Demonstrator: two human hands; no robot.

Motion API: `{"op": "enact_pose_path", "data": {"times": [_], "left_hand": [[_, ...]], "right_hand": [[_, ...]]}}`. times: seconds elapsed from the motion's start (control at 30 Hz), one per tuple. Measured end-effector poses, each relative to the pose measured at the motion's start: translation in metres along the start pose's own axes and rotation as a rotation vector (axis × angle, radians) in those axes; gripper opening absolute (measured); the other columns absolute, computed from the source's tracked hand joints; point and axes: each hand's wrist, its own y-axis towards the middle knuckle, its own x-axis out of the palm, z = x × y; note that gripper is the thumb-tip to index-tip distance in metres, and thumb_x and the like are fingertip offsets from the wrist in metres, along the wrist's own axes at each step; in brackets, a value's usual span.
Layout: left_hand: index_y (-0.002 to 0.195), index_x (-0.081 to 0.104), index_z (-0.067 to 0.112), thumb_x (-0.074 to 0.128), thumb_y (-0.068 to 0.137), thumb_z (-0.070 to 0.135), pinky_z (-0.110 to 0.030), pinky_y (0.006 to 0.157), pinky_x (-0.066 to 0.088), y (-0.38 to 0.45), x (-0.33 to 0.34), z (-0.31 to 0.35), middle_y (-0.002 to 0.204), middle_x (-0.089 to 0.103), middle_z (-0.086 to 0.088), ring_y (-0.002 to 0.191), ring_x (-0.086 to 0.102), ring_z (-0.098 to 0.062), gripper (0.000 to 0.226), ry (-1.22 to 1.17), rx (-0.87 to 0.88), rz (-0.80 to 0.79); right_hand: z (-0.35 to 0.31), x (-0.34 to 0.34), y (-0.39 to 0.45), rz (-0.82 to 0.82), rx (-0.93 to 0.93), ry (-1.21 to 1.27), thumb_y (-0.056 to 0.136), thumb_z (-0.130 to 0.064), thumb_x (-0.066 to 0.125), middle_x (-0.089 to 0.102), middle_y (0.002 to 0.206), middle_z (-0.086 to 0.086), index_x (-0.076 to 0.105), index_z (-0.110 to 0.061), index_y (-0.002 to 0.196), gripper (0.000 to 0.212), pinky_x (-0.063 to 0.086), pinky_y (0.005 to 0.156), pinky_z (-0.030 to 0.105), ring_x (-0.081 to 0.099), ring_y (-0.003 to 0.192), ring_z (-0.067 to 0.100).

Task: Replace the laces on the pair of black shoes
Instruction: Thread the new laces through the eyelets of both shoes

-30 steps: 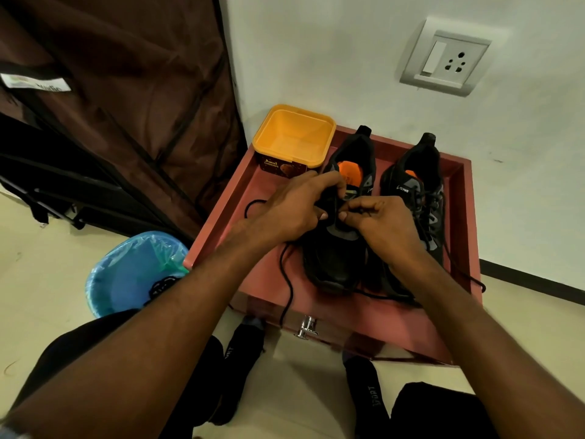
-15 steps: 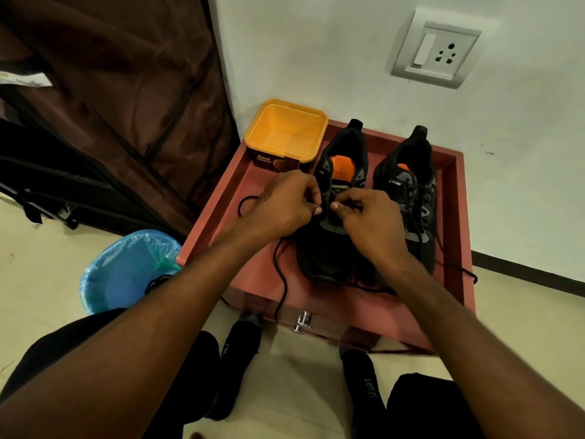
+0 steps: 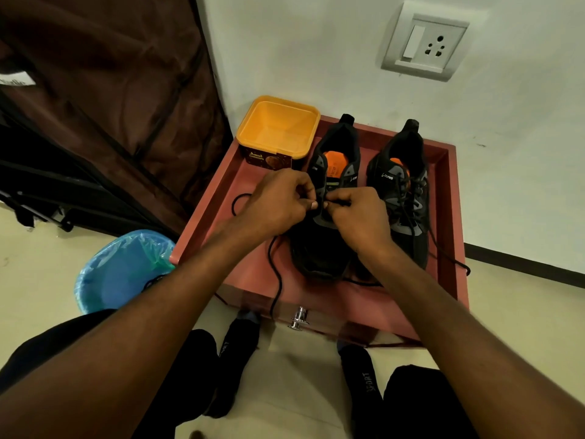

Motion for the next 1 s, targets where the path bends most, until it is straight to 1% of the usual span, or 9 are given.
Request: {"op": "enact_pose_path", "data": {"times": [0.17, 0.3, 0.4, 0.5, 0.6, 0.7, 0.83, 0.9, 1.0], "left_hand": [[0.082, 0.069, 0.02, 0.073, 0.091, 0.021, -0.022, 0.054, 0.042, 0.001, 0.003, -0.002, 0.086, 0.066, 0.003, 0.063, 0.057, -0.004, 0.009, 0.084, 0.099, 0.038], [0.083, 0.066, 0.017, 0.069, 0.087, 0.017, -0.036, 0.069, 0.053, 0.003, -0.008, 0.002, 0.088, 0.063, -0.001, 0.078, 0.061, -0.014, 0.006, 0.038, 0.154, 0.053], [0.093, 0.057, 0.005, 0.056, 0.1, 0.006, -0.036, 0.066, 0.055, 0.001, -0.033, 0.023, 0.083, 0.07, -0.011, 0.074, 0.069, -0.02, 0.007, -0.418, 0.136, 0.051], [0.094, 0.049, 0.012, 0.045, 0.104, 0.004, -0.027, 0.053, 0.046, 0.0, -0.053, 0.038, 0.072, 0.059, -0.007, 0.057, 0.062, -0.021, 0.013, -0.874, 0.021, 0.096], [0.095, 0.058, 0.014, 0.059, 0.103, 0.021, -0.025, 0.053, 0.038, 0.005, -0.051, 0.024, 0.068, 0.052, 0.004, 0.052, 0.048, -0.008, 0.01, -0.458, 0.04, 0.205], [0.088, 0.069, 0.018, 0.077, 0.09, 0.041, -0.024, 0.058, 0.043, 0.002, -0.03, 0.008, 0.075, 0.062, 0.007, 0.068, 0.059, -0.006, 0.025, 0.088, 0.075, -0.037], [0.073, 0.061, 0.031, 0.078, 0.089, 0.021, -0.032, 0.069, 0.053, -0.002, -0.011, 0.004, 0.079, 0.064, 0.008, 0.084, 0.068, -0.019, 0.026, 0.212, 0.042, -0.095], [0.078, 0.062, 0.025, 0.073, 0.093, 0.011, -0.036, 0.073, 0.054, -0.003, -0.018, 0.013, 0.082, 0.067, 0.003, 0.084, 0.068, -0.019, 0.023, 0.003, 0.09, -0.004], [0.089, 0.052, 0.016, 0.052, 0.106, 0.01, -0.035, 0.067, 0.054, -0.006, -0.045, 0.036, 0.086, 0.071, -0.012, 0.08, 0.071, -0.029, 0.018, -0.843, 0.096, 0.109]], "right_hand": [[-0.002, -0.014, 0.003, -0.186, 0.003, 0.036, 0.092, -0.006, 0.061, 0.076, 0.084, -0.001, 0.076, -0.022, 0.117, 0.033, 0.064, 0.077, 0.048, 0.074, 0.08, 0.023], [-0.002, -0.028, 0.001, -0.186, -0.205, -0.275, 0.093, -0.025, 0.069, 0.068, 0.079, -0.012, 0.059, -0.03, 0.141, 0.05, 0.061, 0.069, 0.037, 0.065, 0.07, 0.007], [0.0, -0.04, -0.001, -0.202, -0.274, -0.313, 0.093, -0.036, 0.073, 0.071, 0.118, -0.008, 0.052, -0.029, 0.148, 0.059, 0.058, 0.086, 0.034, 0.068, 0.101, 0.013], [0.004, -0.046, -0.004, -0.213, -0.333, -0.356, 0.093, -0.041, 0.074, 0.068, 0.129, -0.004, 0.049, -0.029, 0.149, 0.062, 0.056, 0.092, 0.034, 0.065, 0.113, 0.014], [0.007, -0.051, -0.007, -0.211, -0.345, -0.358, 0.089, -0.043, 0.078, 0.068, 0.126, -0.008, 0.05, -0.033, 0.147, 0.065, 0.056, 0.092, 0.036, 0.065, 0.113, 0.011], [0.009, -0.053, -0.007, -0.211, -0.338, -0.364, 0.08, -0.049, 0.084, 0.062, 0.112, -0.017, 0.05, -0.034, 0.148, 0.077, 0.052, 0.085, 0.028, 0.063, 0.104, 0.007], [0.013, -0.046, -0.009, -0.164, -0.395, -0.415, 0.07, -0.064, 0.084, 0.065, 0.132, -0.01, 0.047, -0.037, 0.147, 0.09, 0.057, 0.092, 0.047, 0.06, 0.119, 0.019], [0.014, -0.046, -0.01, -0.133, -0.4, -0.452, 0.069, -0.069, 0.081, 0.067, 0.131, -0.008, 0.046, -0.038, 0.147, 0.09, 0.055, 0.095, 0.052, 0.061, 0.119, 0.022], [0.015, -0.048, -0.01, -0.138, -0.404, -0.47, 0.073, -0.065, 0.081, 0.068, 0.126, -0.011, 0.044, -0.037, 0.148, 0.088, 0.053, 0.097, 0.051, 0.063, 0.118, 0.021]]}}
